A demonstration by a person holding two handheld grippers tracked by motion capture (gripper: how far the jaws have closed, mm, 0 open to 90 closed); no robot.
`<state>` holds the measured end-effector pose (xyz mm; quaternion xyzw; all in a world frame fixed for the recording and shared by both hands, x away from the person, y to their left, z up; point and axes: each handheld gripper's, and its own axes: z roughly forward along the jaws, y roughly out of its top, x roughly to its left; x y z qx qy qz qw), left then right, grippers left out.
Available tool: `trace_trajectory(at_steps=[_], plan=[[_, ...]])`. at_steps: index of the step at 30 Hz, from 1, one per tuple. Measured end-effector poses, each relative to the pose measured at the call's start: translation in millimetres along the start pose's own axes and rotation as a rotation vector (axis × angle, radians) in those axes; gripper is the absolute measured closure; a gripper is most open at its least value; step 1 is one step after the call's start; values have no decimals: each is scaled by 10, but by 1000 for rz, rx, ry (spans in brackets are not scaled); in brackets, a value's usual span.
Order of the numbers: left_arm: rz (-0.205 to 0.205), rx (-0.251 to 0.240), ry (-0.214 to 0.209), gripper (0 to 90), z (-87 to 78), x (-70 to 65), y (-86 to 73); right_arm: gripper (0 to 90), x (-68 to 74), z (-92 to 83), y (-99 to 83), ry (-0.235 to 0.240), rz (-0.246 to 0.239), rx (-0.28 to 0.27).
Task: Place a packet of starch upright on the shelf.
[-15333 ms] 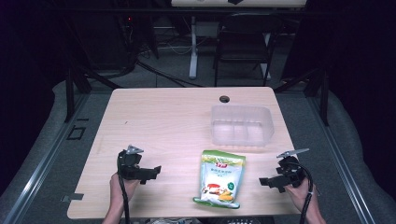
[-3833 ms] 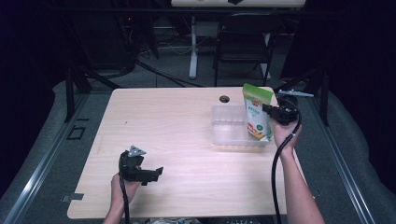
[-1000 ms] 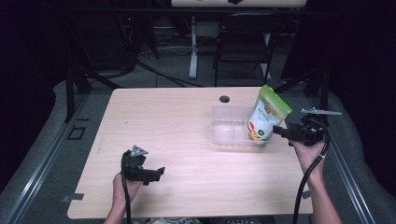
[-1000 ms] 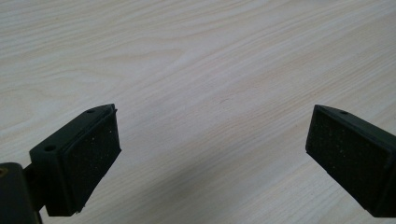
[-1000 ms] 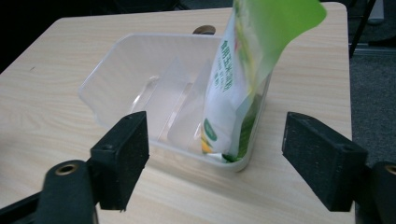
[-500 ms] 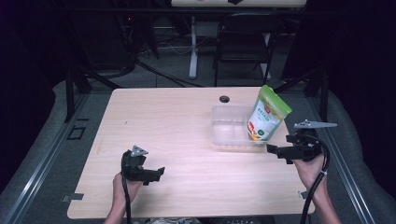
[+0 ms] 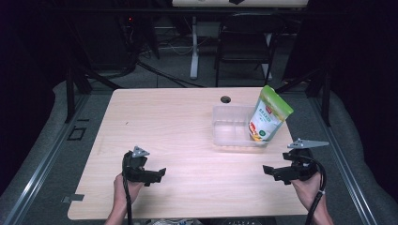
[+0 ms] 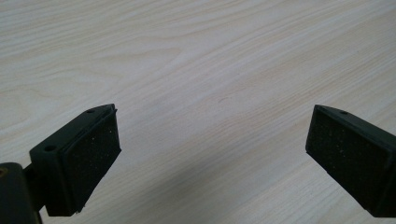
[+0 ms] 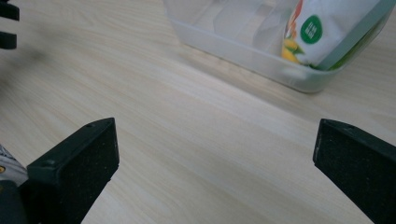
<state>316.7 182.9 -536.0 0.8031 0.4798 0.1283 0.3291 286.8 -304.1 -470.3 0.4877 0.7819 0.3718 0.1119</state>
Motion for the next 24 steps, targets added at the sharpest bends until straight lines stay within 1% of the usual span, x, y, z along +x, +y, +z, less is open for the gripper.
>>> trace_trajectory(at_steps=[5,6,9,10,12,13,16,19,20,21,22,24], plan=[[2,-8,7,26,9,-4,-5,5,17,88,-158,3,-6,32],[2,-7,5,26,11,-7,-5,6,22,103,-188,2,-4,47],[13,-8,9,26,9,-7,-3,8,27,163,-285,7,7,56],[13,-8,10,26,10,-7,-4,9,32,181,-320,3,4,71],[10,-9,9,26,12,-8,-5,9,27,204,-369,-4,2,75],[17,-2,7,26,7,-5,-3,9,24,206,-393,-5,8,77],[20,-4,9,26,10,-9,-5,11,17,200,-442,-10,11,83],[27,-7,14,25,13,-15,-3,13,-6,204,-577,-27,22,91],[27,-7,14,25,13,-15,-3,13,-6,204,-577,-27,22,91],[32,-7,16,24,13,-16,-3,14,-23,198,-635,-34,32,96],[34,-2,16,24,11,-15,-2,14,-33,203,-657,-36,34,94],[35,-4,17,23,16,-17,-1,18,-62,217,-702,-38,41,109]])
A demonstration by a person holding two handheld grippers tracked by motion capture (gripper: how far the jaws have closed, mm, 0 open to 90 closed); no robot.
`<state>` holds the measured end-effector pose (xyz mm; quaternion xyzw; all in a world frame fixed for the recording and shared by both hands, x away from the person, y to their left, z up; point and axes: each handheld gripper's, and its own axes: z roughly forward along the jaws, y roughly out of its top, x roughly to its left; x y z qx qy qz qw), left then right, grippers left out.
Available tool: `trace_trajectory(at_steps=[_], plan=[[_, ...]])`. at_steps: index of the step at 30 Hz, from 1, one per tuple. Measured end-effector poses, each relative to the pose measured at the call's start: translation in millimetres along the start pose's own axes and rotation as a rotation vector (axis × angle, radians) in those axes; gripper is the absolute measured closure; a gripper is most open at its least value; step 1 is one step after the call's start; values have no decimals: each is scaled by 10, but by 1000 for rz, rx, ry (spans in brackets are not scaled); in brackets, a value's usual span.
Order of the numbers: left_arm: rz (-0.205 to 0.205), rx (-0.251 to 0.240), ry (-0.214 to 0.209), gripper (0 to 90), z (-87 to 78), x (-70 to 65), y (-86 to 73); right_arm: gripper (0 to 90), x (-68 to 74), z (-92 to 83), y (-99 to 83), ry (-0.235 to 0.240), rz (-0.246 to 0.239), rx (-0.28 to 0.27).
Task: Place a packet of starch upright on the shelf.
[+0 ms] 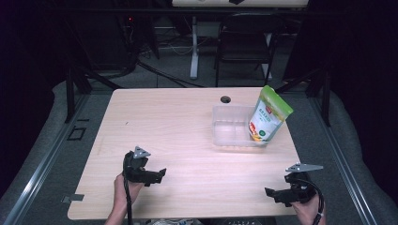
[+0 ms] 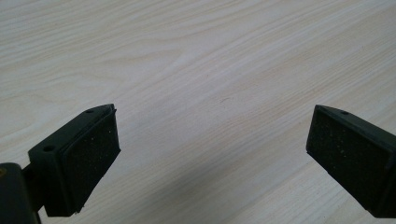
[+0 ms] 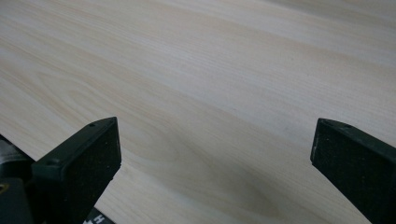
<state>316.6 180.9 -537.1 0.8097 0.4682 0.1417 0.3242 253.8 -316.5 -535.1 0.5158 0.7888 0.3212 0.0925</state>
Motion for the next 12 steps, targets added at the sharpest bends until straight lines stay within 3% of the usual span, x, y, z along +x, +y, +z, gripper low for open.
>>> trace_trajectory(at_steps=[6,12], plan=[[26,6,16,19,19,-16,3,22,-115,28,-23,-5,26,15],[27,7,24,19,18,-15,0,24,-168,43,-3,9,31,8]])
